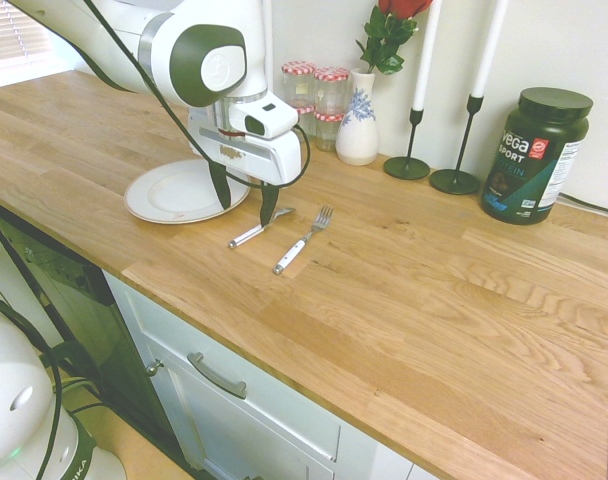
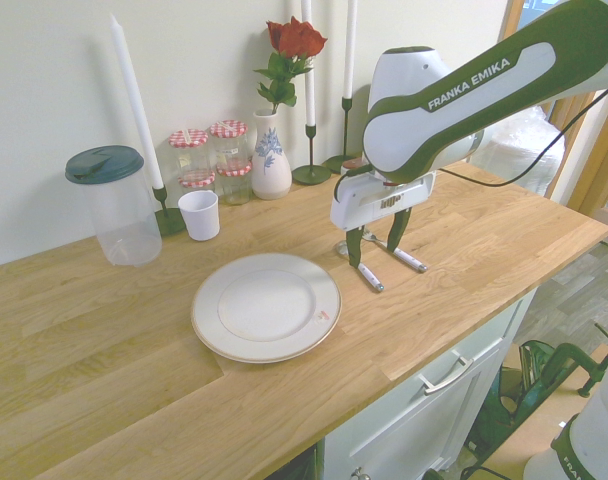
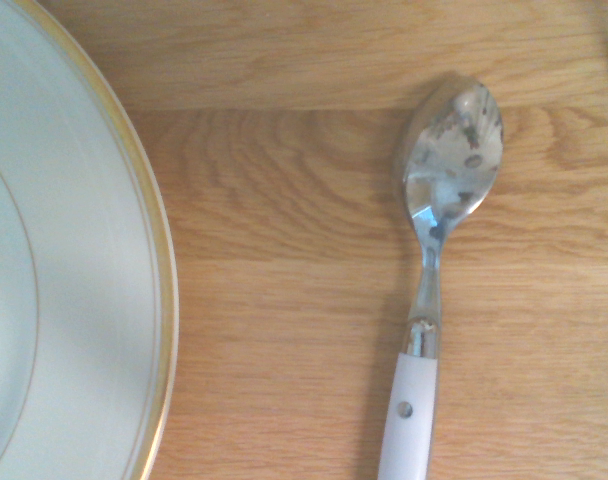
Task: Put the spoon into the plate
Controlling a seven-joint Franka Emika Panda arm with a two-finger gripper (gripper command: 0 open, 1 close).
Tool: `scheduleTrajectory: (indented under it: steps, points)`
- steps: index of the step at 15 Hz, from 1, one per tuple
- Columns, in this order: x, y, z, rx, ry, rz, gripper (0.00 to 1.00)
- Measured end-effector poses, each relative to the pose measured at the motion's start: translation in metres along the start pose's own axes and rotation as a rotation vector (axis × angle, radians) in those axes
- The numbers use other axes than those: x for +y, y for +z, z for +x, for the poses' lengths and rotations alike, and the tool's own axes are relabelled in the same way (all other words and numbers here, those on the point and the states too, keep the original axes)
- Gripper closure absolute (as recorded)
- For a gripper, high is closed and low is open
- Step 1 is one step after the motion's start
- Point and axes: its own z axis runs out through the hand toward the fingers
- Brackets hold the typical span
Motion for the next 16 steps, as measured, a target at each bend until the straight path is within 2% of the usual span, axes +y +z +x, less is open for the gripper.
scheduleTrajectory:
  steps: [5,12,13,16]
  points:
    - [-0.006,0.002,0.004,-0.003,-0.009,-0.003,0.00]
    - [-0.011,0.030,0.011,-0.003,0.002,-0.051,0.00]
    - [-0.011,0.030,0.012,0.005,0.021,-0.058,1.00]
    - [-0.010,0.032,0.013,0.017,0.055,-0.072,1.00]
